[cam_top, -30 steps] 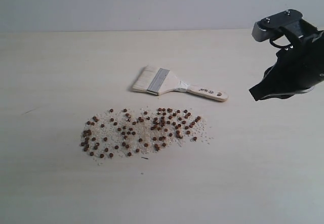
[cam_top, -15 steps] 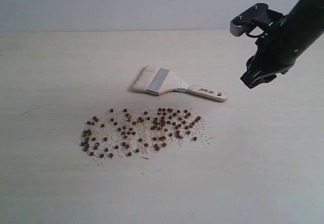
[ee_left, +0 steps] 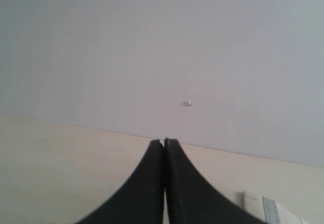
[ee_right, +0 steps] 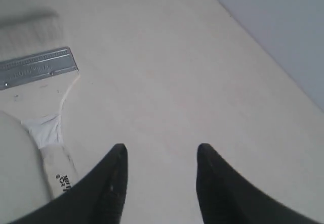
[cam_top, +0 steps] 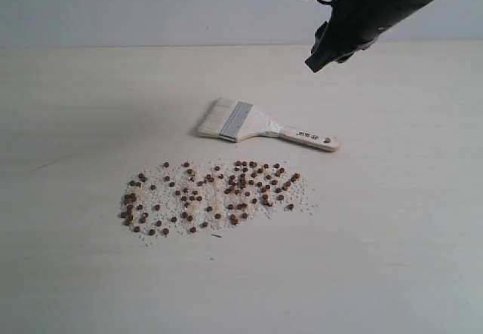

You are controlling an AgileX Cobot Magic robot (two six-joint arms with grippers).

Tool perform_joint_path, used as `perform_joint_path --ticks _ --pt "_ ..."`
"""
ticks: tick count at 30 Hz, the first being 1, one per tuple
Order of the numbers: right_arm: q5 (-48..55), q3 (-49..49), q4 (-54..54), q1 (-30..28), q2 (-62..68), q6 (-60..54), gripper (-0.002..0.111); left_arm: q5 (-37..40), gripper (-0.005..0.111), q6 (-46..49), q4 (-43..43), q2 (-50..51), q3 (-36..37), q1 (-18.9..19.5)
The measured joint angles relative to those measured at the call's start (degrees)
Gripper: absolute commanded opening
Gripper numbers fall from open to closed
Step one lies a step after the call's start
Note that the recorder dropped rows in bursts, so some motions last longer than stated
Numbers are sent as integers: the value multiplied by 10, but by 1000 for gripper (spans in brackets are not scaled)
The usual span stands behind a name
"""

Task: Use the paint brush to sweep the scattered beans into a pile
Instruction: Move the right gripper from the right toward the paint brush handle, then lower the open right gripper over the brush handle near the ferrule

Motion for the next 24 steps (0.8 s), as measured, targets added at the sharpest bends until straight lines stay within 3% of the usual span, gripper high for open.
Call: perform_joint_path --ticks 5,8,12,24 --pt "132 -55 17 2 41 -118 44 0 0 0 0 0 0 0" --pt "166 -81 29 12 75 -140 50 0 0 0 0 0 0 0" --pt "179 -108 31 32 110 -161 57 0 0 0 0 0 0 0" --pt "186 -147 7 105 168 -169 57 0 0 0 0 0 0 0"
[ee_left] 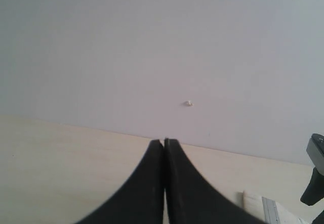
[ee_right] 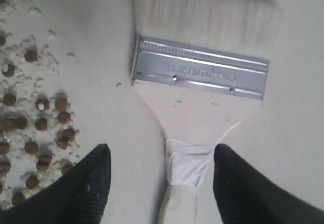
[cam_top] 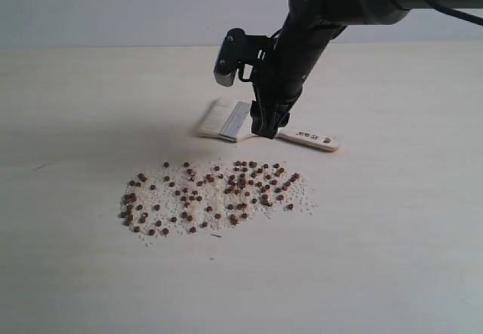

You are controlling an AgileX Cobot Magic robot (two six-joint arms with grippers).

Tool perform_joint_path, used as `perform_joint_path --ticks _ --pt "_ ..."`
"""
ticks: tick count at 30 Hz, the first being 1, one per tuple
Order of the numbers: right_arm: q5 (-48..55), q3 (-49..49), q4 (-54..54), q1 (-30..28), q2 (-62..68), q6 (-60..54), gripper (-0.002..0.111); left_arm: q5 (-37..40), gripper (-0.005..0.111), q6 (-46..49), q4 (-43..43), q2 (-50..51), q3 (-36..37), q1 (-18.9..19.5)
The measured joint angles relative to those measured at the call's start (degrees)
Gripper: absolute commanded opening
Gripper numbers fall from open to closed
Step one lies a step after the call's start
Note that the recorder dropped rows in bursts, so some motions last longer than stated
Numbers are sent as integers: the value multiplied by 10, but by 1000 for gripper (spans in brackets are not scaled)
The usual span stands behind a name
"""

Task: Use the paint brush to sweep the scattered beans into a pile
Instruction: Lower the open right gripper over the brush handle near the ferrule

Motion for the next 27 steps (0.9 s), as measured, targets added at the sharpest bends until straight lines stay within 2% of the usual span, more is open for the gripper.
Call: perform_joint_path --ticks 5,14,19,27 --pt "-13 -1 -24 1 1 2 55 0 0 0 0 0 0 0" --pt "-7 -3 -85 1 1 106 56 0 0 0 0 0 0 0" --pt "15 -3 -126 1 1 113 56 0 0 0 0 0 0 0" --pt "13 -3 -133 1 1 114 56 0 0 0 0 0 0 0"
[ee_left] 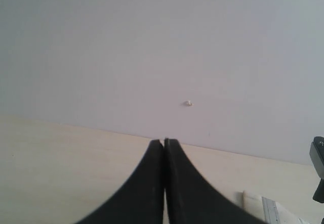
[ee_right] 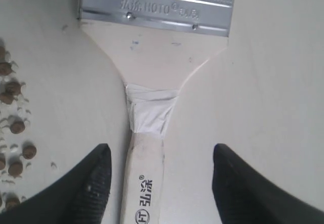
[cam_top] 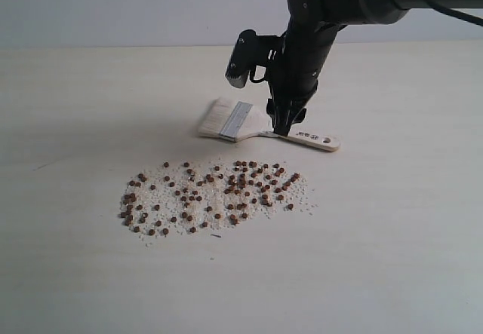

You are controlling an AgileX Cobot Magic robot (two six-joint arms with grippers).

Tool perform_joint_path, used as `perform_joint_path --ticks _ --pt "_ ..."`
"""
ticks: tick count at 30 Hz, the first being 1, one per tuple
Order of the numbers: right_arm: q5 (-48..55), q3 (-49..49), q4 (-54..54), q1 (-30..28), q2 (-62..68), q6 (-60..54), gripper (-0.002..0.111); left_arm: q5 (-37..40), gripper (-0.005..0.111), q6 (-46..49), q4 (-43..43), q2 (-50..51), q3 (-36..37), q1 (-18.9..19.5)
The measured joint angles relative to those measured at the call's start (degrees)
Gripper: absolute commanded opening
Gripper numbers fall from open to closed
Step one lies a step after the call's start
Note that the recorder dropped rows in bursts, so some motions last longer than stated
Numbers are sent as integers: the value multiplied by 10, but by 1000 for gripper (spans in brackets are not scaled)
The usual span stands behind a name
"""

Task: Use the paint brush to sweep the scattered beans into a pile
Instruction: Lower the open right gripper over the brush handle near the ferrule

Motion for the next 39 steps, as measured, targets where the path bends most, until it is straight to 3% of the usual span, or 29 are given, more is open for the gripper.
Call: perform_joint_path --ticks 25,39 --pt "-70 0 -13 0 39 0 56 0 0 0 0 0 0 0" --pt "-38 -5 -27 0 28 16 56 0 0 0 0 0 0 0"
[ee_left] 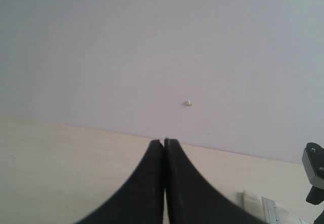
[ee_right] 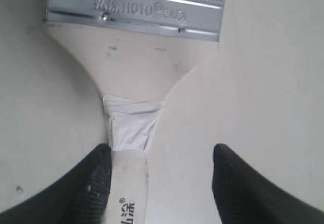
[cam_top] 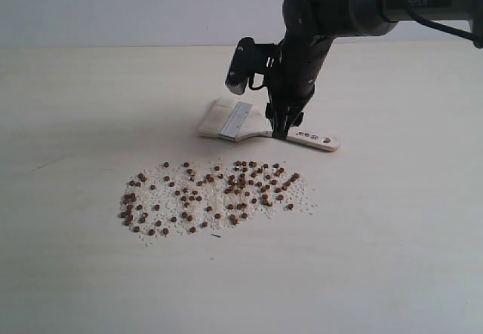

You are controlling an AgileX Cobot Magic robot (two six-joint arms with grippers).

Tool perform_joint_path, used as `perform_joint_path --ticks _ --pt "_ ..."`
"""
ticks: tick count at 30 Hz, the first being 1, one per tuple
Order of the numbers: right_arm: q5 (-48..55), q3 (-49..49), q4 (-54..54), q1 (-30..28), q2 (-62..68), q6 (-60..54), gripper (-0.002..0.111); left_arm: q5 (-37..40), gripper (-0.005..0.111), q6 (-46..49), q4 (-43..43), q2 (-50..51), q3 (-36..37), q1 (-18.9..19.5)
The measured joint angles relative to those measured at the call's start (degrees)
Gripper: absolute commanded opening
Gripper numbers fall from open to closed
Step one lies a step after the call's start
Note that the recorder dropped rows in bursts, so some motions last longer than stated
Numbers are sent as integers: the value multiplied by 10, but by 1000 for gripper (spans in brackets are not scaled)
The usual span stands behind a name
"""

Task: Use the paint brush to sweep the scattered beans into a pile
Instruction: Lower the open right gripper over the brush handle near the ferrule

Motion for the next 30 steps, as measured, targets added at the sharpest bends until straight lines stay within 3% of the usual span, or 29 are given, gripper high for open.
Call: perform_joint_path --ticks 18,25,30 --pt "-18 0 0 0 0 2 56 0 0 0 0 0 0 0" --pt "-3 0 3 0 0 72 56 0 0 0 0 0 0 0" --pt "25 0 11 0 0 40 56 0 0 0 0 0 0 0"
